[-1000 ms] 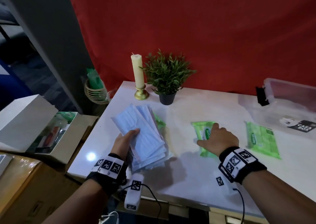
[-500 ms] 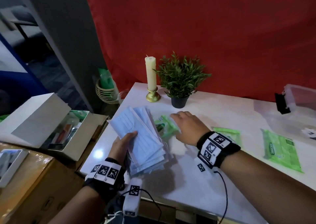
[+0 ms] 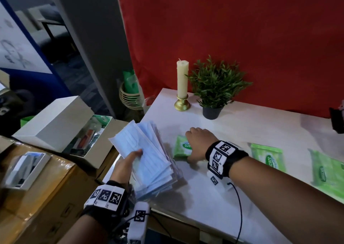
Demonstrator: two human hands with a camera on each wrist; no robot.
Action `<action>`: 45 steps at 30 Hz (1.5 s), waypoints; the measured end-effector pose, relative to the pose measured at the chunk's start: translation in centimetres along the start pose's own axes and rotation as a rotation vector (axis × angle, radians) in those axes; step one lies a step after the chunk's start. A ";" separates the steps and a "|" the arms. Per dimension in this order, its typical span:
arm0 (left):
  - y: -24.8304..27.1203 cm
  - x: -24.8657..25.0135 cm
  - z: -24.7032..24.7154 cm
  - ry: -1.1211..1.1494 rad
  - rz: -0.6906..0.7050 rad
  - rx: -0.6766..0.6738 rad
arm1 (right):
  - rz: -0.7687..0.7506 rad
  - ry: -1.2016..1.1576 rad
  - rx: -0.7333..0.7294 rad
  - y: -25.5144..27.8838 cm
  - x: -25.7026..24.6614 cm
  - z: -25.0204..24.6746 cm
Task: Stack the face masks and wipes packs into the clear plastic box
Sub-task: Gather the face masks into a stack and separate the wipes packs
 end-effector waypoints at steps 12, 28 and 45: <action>0.9 -2.0 10.8 -0.018 -0.074 -0.303 | 0.759 -0.319 0.213 10.8 8.9 1.7; 2.1 -3.7 17.0 -0.180 -0.031 -0.445 | 1.064 -0.492 -0.041 14.8 12.4 6.5; 4.4 -4.7 22.3 -0.266 -0.027 -0.505 | 1.293 -0.417 0.025 22.4 21.3 9.4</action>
Point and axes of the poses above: each hand's wrist, its own y-axis away from the middle knuckle, its own z-axis out of the palm, x = y × z, the point moved 2 cm from there along -y, towards the middle knuckle, and after that the axes turned 6 degrees about y, right-handed, at the moved point
